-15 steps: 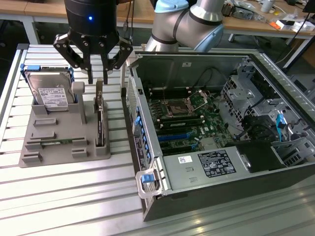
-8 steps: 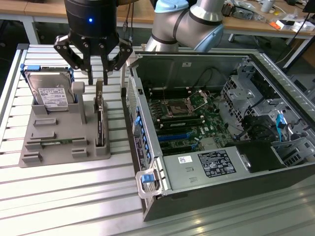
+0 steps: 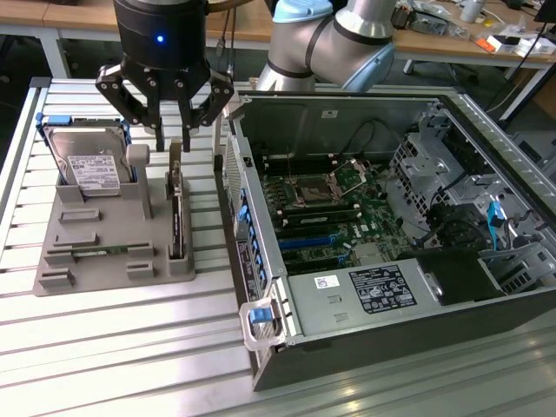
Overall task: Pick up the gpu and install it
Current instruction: 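Pick up the gpu and move the gpu toward the slot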
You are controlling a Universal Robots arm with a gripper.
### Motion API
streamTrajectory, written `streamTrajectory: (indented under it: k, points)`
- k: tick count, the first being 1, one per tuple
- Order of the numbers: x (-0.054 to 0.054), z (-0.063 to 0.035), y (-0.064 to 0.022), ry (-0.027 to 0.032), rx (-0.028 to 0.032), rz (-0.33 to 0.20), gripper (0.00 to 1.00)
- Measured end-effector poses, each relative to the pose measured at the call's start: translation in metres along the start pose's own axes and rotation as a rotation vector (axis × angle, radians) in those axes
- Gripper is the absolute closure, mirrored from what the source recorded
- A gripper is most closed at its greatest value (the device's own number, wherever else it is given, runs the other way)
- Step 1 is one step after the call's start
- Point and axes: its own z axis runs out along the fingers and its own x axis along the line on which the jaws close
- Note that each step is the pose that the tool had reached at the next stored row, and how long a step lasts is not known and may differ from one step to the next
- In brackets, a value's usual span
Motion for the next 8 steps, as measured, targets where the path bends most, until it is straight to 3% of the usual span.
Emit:
streamTrajectory:
  k: [8]
  points:
    - [0.0001,0.0039,-0.0002,0.0,0.0,0.0,0.64]
